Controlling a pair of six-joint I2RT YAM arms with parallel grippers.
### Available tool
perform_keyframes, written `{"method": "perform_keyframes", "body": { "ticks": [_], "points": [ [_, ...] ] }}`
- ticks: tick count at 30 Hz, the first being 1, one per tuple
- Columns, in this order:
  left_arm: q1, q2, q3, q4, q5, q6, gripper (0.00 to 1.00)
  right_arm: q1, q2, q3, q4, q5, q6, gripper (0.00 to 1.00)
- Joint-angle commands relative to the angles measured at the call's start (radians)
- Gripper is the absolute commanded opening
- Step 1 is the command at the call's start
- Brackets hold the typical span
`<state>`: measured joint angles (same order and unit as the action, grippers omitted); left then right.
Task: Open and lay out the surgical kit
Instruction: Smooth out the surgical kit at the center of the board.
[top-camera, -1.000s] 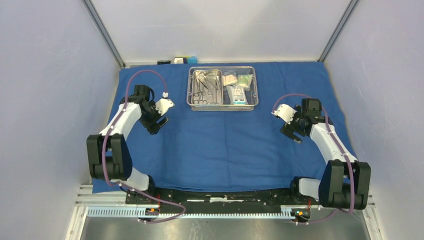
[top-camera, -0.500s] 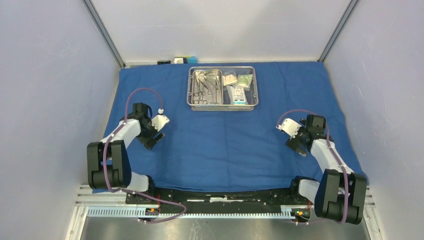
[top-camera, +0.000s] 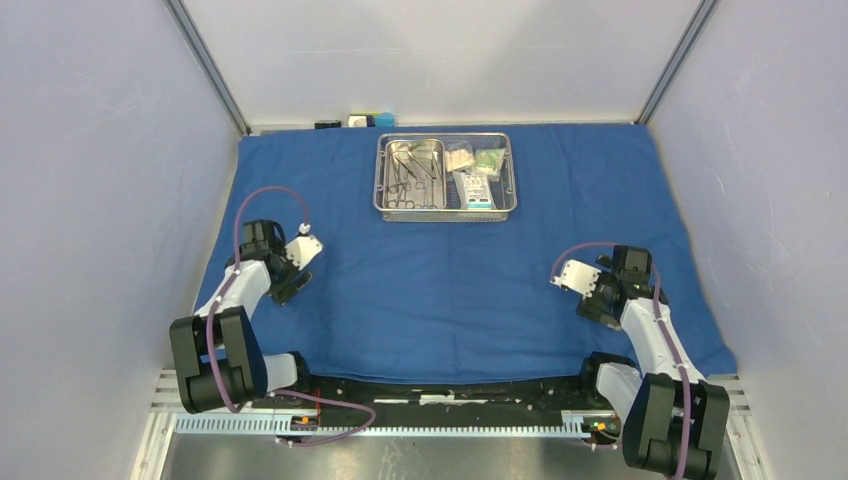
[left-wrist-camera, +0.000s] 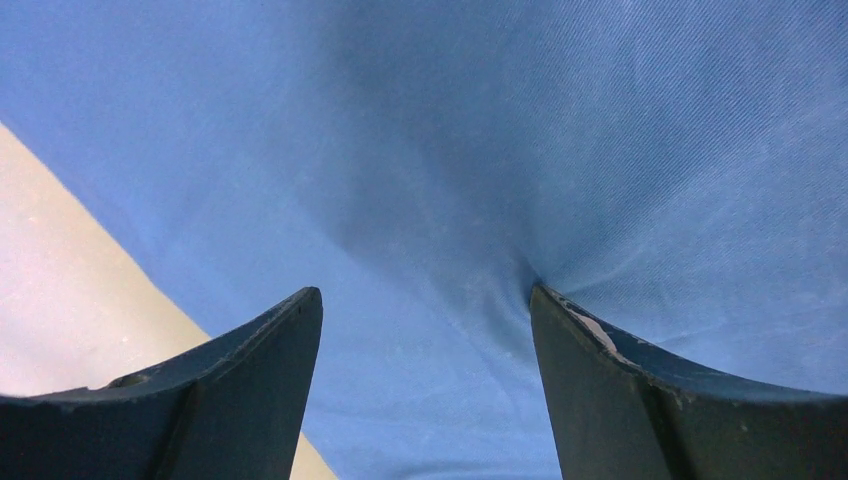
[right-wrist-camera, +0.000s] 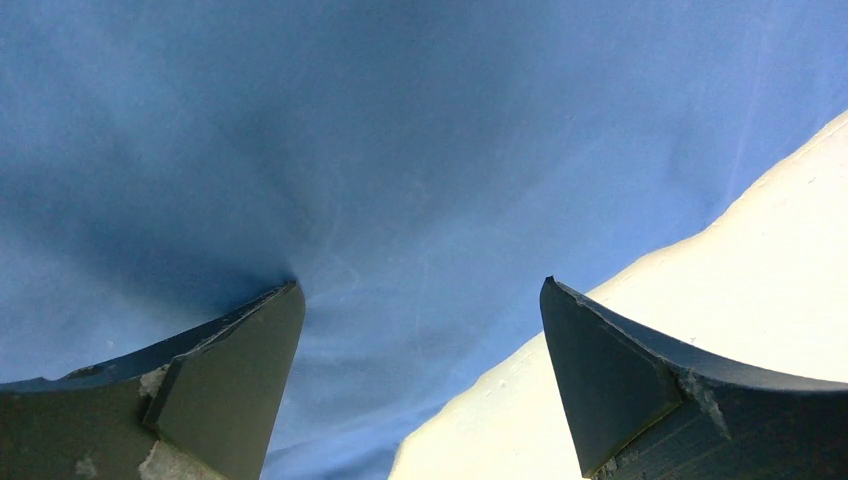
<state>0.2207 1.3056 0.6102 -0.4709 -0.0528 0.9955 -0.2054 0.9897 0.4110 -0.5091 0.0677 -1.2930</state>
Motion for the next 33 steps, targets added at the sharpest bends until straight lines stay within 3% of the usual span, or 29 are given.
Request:
{"method": "perform_keyframes", "body": {
  "ticks": [1,9,17,21,26,29,33],
  "points": [
    [0.057,0.034,-0.139,-0.014,-0.132,0.142,0.83,-0.011,0.013,-0.080,-0.231,0.015,-0.030,0.99],
    [0.068,-0.082,-0.222,-0.044,-0.140,0.192,0.83,-0.010,-0.036,-0.111,-0.286,0.052,-0.065,0.99],
    [0.069,-0.224,-0.078,-0.264,-0.048,0.165,0.84,-0.011,-0.112,0.045,-0.458,-0.037,-0.093,0.99],
    [0.068,-0.298,0.024,-0.391,0.044,0.159,0.85,-0.010,-0.122,0.170,-0.531,-0.125,-0.091,0.99],
    [0.059,-0.343,0.135,-0.554,0.300,0.161,0.88,-0.008,-0.082,0.293,-0.531,-0.317,-0.047,0.99],
    [-0.002,-0.337,0.129,-0.607,0.390,0.198,0.89,0.016,-0.027,0.295,-0.484,-0.388,-0.013,0.99],
    [-0.160,-0.311,0.058,-0.535,0.342,0.205,0.89,0.090,0.008,0.222,-0.338,-0.390,0.042,0.99]
  ]
}}
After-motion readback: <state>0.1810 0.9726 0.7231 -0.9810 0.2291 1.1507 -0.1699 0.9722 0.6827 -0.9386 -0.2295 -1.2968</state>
